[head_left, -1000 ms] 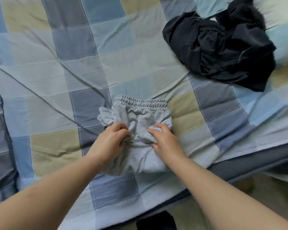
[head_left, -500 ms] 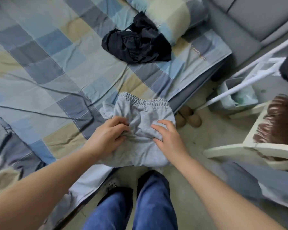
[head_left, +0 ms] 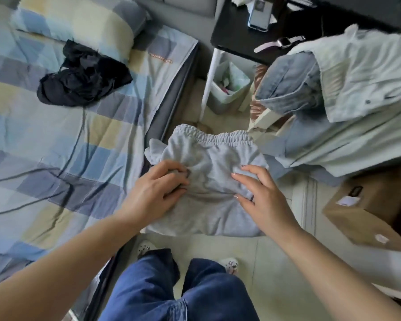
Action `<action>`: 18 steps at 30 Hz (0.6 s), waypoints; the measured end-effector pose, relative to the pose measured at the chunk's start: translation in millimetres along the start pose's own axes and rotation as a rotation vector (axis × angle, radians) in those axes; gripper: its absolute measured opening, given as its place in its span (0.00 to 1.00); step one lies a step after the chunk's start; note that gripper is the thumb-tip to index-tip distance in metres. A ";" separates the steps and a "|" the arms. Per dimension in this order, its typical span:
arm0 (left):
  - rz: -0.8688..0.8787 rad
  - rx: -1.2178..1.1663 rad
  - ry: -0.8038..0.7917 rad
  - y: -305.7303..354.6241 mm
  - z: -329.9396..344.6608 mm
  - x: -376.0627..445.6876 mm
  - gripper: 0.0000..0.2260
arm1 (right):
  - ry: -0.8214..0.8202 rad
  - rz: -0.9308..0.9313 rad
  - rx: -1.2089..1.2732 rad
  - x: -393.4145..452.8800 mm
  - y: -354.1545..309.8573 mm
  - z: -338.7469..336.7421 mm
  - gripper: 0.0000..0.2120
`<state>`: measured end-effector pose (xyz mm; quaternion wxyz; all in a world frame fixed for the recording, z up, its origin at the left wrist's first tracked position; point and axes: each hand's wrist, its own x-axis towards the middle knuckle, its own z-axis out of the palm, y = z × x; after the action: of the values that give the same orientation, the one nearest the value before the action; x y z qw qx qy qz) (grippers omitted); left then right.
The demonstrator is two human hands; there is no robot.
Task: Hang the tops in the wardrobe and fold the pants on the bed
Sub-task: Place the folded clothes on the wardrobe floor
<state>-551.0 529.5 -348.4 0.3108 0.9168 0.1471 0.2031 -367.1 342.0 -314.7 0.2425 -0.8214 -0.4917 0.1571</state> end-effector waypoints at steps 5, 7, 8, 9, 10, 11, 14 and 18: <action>0.090 -0.098 -0.043 91.6 60.5 50.1 0.06 | 0.132 0.098 -0.063 -74.6 67.7 -82.7 0.23; 0.118 -0.133 -0.055 128.8 87.7 71.7 0.06 | 0.190 0.148 -0.060 -102.8 94.1 -112.3 0.23; 0.146 -0.150 -0.064 147.3 102.3 83.4 0.06 | 0.221 0.179 -0.060 -117.3 107.7 -127.5 0.23; 0.173 -0.160 -0.075 162.9 114.1 94.1 0.06 | 0.248 0.202 -0.059 -128.5 119.7 -139.2 0.23; 0.201 -0.167 -0.088 177.1 125.0 104.0 0.07 | 0.271 0.223 -0.058 -138.7 130.9 -149.6 0.23; 0.241 -0.179 -0.110 193.6 139.2 116.6 0.07 | 0.302 0.256 -0.060 -151.6 143.9 -162.5 0.23; 0.341 -0.196 -0.167 227.1 169.4 146.8 0.07 | 0.382 0.343 -0.072 -177.6 171.2 -185.1 0.23; 0.475 -0.225 -0.275 264.8 209.0 194.7 0.09 | 0.448 0.484 -0.059 -203.5 204.9 -208.2 0.23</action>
<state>-245.9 297.8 -278.3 0.3714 0.9042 -0.1383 0.1591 -208.8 29.7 -250.6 0.2762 -0.9353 -0.2209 0.0113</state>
